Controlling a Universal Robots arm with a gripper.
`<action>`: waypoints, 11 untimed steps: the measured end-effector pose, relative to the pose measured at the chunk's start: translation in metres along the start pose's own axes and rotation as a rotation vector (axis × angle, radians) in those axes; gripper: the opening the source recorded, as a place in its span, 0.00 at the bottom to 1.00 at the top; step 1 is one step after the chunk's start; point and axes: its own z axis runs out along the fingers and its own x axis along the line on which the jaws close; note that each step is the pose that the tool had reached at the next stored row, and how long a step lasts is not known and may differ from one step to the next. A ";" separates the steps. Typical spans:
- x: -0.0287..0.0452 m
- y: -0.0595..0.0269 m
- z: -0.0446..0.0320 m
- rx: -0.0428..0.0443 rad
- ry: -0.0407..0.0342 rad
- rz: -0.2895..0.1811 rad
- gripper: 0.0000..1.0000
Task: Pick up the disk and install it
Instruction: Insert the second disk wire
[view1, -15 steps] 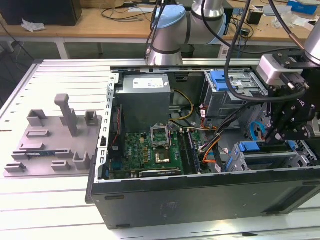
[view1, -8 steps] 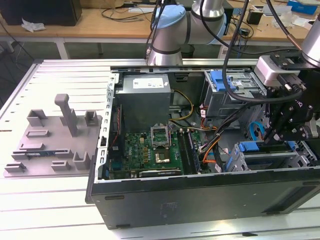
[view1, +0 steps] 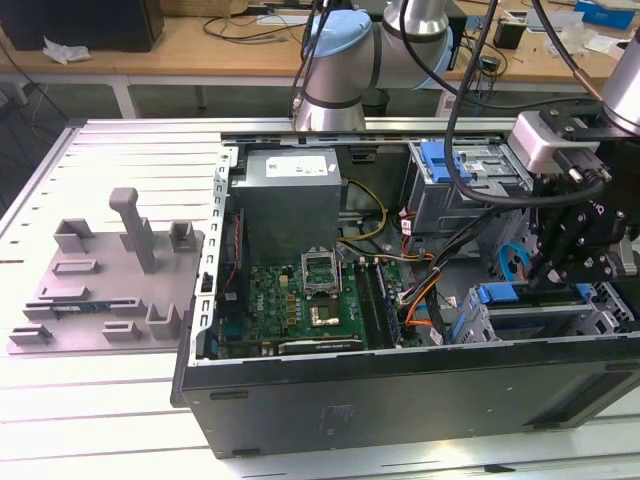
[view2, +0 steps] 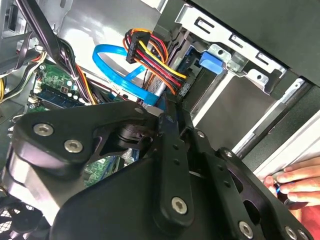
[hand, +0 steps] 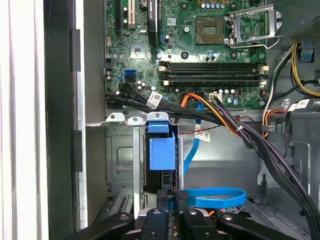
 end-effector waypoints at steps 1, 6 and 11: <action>0.0000 0.0000 -0.0007 0.0000 -0.0001 0.000 0.24; 0.0001 0.0000 -0.0108 0.0001 0.0006 0.000 0.24; 0.0002 0.0001 -0.0284 0.0001 0.0005 0.000 0.24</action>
